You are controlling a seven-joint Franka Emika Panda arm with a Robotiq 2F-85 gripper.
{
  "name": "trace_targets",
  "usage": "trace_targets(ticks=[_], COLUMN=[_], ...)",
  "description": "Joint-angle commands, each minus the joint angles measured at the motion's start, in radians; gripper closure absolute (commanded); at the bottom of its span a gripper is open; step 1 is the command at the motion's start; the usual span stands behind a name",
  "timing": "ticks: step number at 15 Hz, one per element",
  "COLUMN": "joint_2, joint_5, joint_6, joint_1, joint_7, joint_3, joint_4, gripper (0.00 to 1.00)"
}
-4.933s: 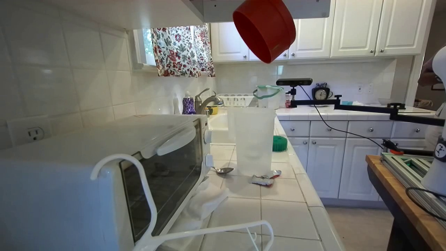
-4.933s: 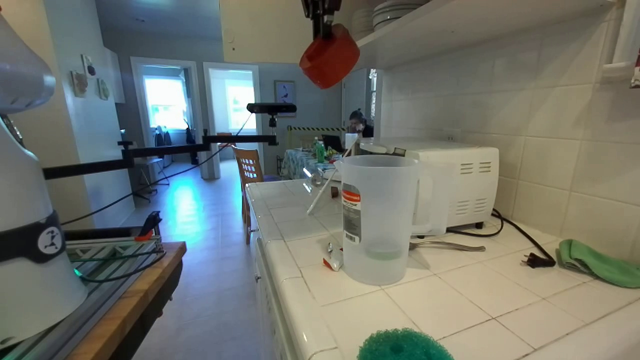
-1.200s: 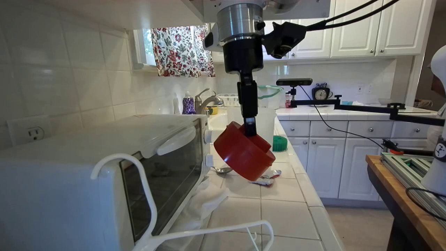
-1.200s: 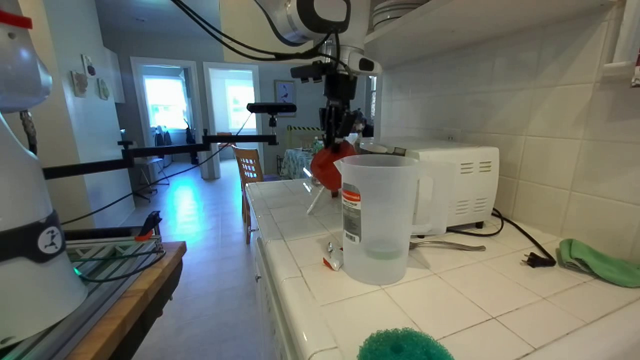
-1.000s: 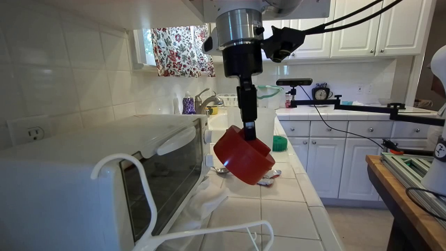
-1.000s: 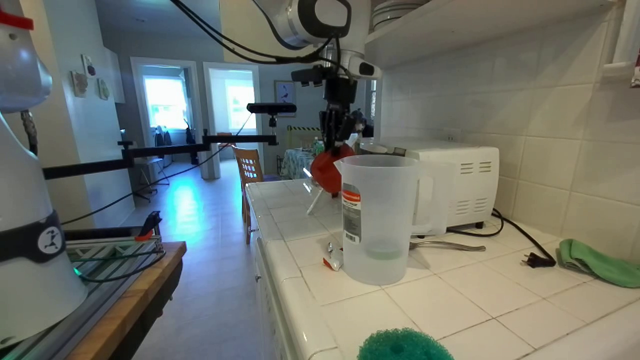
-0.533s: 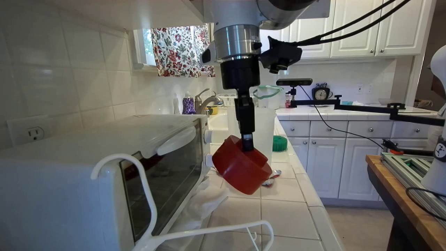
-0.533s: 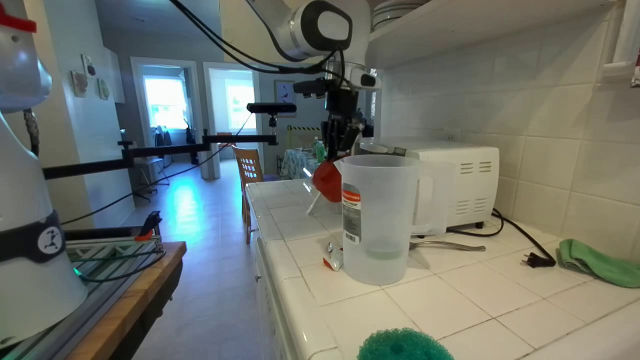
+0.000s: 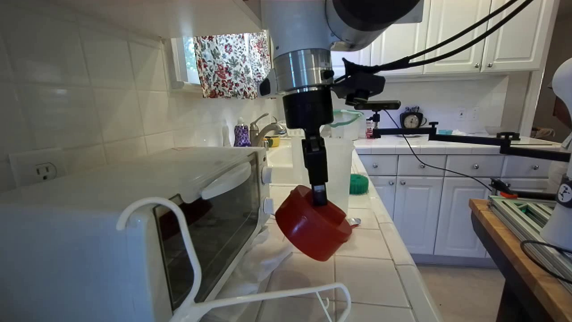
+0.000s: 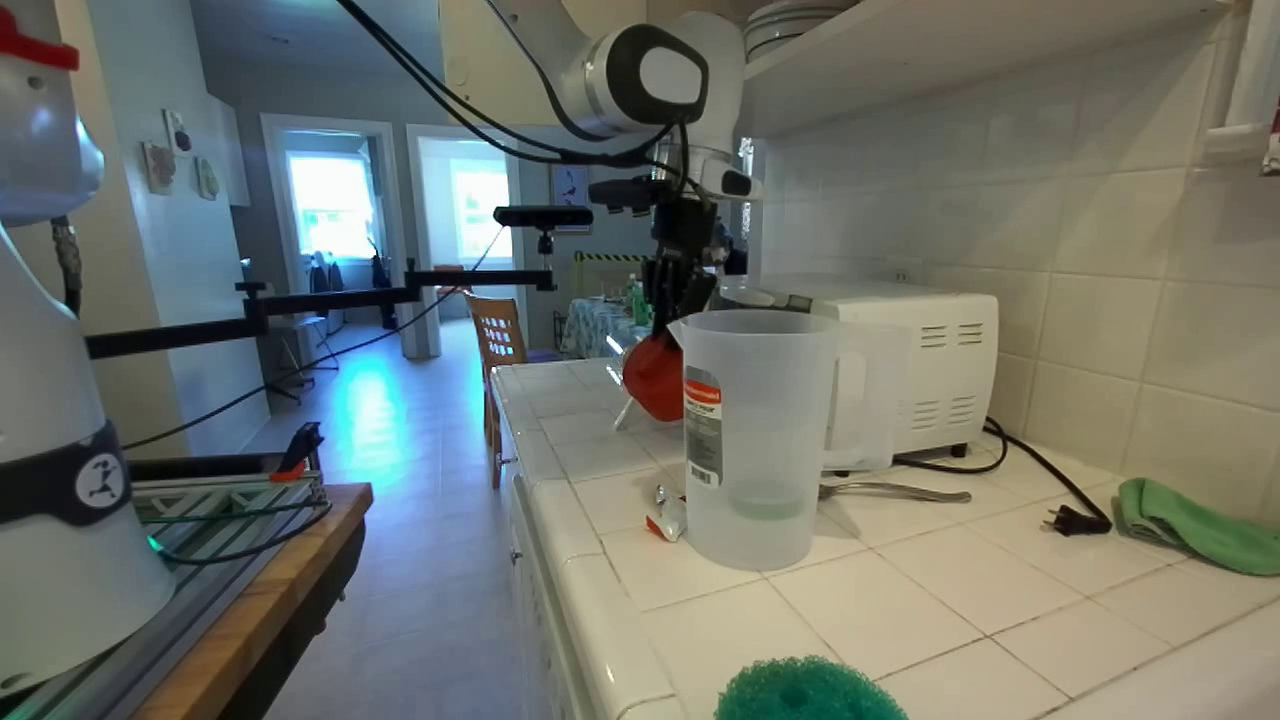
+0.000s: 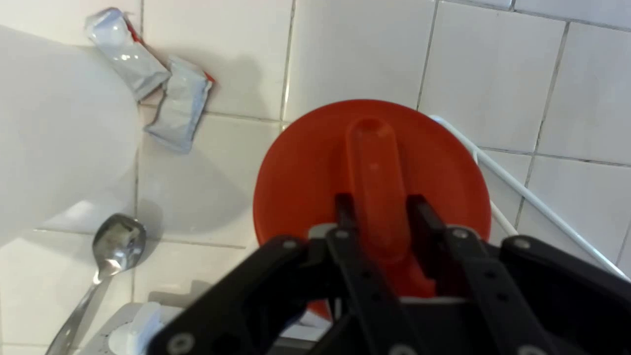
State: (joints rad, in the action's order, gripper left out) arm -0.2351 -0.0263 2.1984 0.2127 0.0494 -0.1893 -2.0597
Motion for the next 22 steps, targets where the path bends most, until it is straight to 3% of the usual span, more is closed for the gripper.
trace_targets(ticks=[1,22], joint_2=[-0.008,-0.041], joint_5=[0.02,0.13], joint_6=[0.018,0.031], joint_1=[0.006,0.016], joint_7=[0.024,0.07], joint_3=[0.006,0.021], joint_4=[-0.009,-0.006], gripper=[0.92,0.92])
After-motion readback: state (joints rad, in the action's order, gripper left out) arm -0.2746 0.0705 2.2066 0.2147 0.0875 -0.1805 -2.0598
